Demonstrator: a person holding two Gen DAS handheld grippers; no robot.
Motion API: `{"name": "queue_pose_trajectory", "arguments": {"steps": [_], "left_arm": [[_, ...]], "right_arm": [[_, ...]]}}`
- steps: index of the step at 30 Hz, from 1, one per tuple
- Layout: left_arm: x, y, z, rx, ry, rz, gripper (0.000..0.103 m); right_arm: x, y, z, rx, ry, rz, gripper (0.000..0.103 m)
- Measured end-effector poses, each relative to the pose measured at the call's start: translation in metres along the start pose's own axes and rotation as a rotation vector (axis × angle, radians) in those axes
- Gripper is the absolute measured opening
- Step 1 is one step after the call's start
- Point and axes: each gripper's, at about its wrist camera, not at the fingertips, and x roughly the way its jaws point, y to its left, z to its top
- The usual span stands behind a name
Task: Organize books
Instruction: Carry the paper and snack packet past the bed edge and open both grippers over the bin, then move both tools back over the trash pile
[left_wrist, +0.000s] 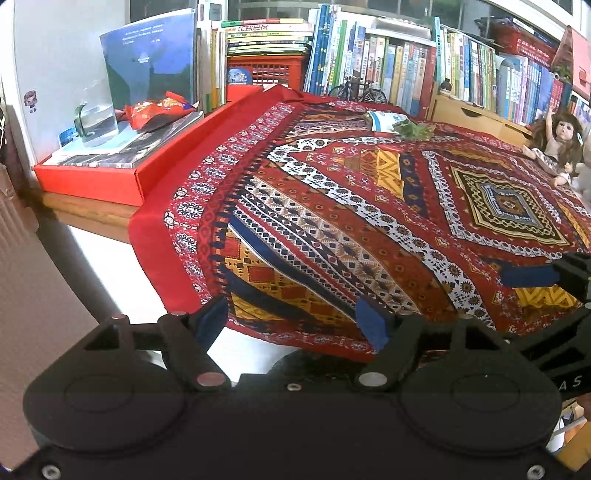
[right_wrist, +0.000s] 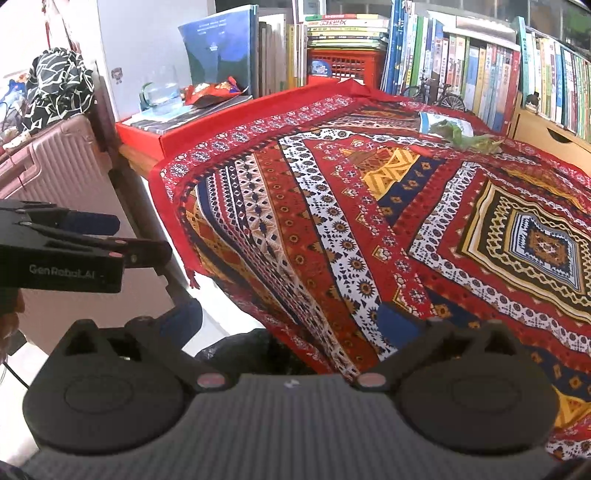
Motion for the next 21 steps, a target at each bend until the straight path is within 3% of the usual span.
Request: {"name": "queue_pose_trajectory", "arguments": {"steps": [2, 6, 8, 21], "left_arm": [[0.000, -0.002, 0.000, 0.001, 0.002, -0.001, 0.078], [0.001, -0.006, -0.001, 0.012, -0.005, 0.008, 0.096], [0.001, -0.010, 0.000, 0.021, -0.013, 0.015, 0.099], [0.017, -0.018, 0.020, -0.033, -0.025, -0.013, 0.103]], "right_arm": [[0.000, -0.002, 0.000, 0.007, -0.002, -0.010, 0.103], [-0.001, -0.009, 0.001, 0.027, -0.002, -0.010, 0.103], [-0.003, -0.011, 0.001, 0.031, -0.005, -0.016, 0.103], [-0.017, -0.041, 0.012, 0.060, -0.048, -0.026, 0.103]]}}
